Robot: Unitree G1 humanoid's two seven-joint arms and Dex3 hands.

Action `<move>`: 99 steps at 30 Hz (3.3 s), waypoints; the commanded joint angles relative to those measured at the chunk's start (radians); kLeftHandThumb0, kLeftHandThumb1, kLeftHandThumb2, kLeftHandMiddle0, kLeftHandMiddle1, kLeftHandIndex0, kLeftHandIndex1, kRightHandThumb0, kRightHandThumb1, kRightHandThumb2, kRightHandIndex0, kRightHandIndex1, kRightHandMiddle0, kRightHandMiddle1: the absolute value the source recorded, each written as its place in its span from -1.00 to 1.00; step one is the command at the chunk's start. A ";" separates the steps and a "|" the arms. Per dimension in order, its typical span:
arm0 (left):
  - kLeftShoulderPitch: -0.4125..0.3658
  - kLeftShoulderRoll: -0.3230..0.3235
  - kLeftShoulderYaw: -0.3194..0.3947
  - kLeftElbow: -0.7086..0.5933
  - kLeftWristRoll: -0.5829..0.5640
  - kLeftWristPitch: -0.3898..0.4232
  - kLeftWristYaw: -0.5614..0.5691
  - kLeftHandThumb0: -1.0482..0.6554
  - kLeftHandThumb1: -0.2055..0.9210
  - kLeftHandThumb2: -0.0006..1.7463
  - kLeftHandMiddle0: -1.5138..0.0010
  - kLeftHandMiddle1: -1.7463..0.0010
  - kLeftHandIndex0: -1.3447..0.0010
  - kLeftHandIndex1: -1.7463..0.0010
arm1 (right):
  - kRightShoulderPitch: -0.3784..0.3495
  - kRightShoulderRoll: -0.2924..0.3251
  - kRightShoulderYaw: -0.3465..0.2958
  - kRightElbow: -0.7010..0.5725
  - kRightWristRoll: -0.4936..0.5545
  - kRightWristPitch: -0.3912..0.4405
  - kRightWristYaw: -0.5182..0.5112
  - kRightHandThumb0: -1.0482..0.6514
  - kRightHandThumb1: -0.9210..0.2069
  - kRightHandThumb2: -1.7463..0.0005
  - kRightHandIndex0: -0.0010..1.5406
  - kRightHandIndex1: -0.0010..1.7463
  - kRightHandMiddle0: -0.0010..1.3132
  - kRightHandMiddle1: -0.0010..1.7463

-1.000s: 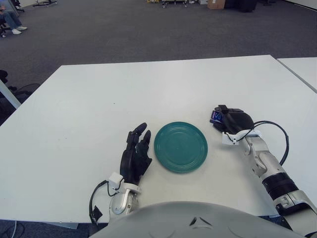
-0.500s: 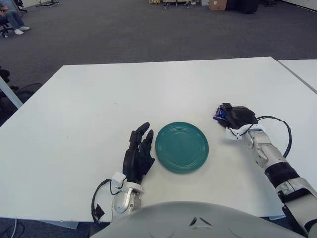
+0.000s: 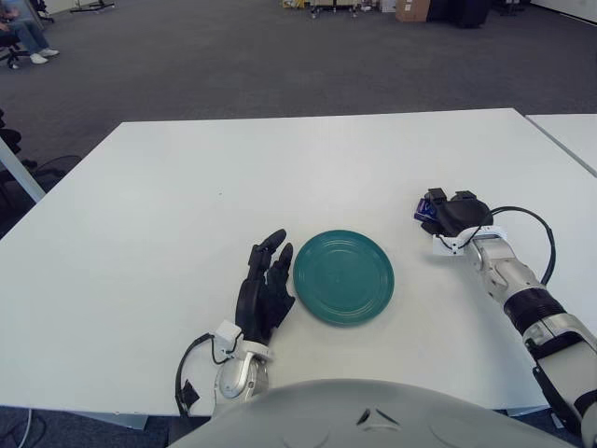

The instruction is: Put the gum into the plate.

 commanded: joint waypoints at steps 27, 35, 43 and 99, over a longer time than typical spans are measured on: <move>-0.014 -0.030 0.006 0.000 -0.123 0.028 -0.016 -0.90 1.00 0.01 0.47 0.97 0.94 -0.07 | 0.007 0.073 0.055 0.234 0.118 0.010 -0.002 -0.33 -1.00 0.21 0.06 1.00 -0.03 1.00; -0.018 -0.023 0.018 0.002 -0.092 0.027 0.011 -0.92 1.00 0.02 0.46 0.97 0.89 -0.08 | -0.033 0.046 0.003 0.026 0.178 0.018 0.009 -0.32 -1.00 0.23 0.08 1.00 -0.01 1.00; -0.021 -0.021 0.032 0.012 -0.082 0.026 0.016 -0.92 1.00 0.04 0.49 0.99 0.90 -0.07 | 0.057 -0.033 -0.052 -0.378 0.183 0.030 0.103 -0.32 -1.00 0.24 0.13 1.00 0.07 1.00; 0.003 -0.048 0.001 -0.044 0.081 0.034 0.136 -0.87 1.00 0.10 0.50 0.98 0.93 -0.06 | 0.239 0.132 0.113 -1.259 -0.001 -0.090 0.859 -0.26 -0.31 -0.20 0.40 1.00 -0.29 1.00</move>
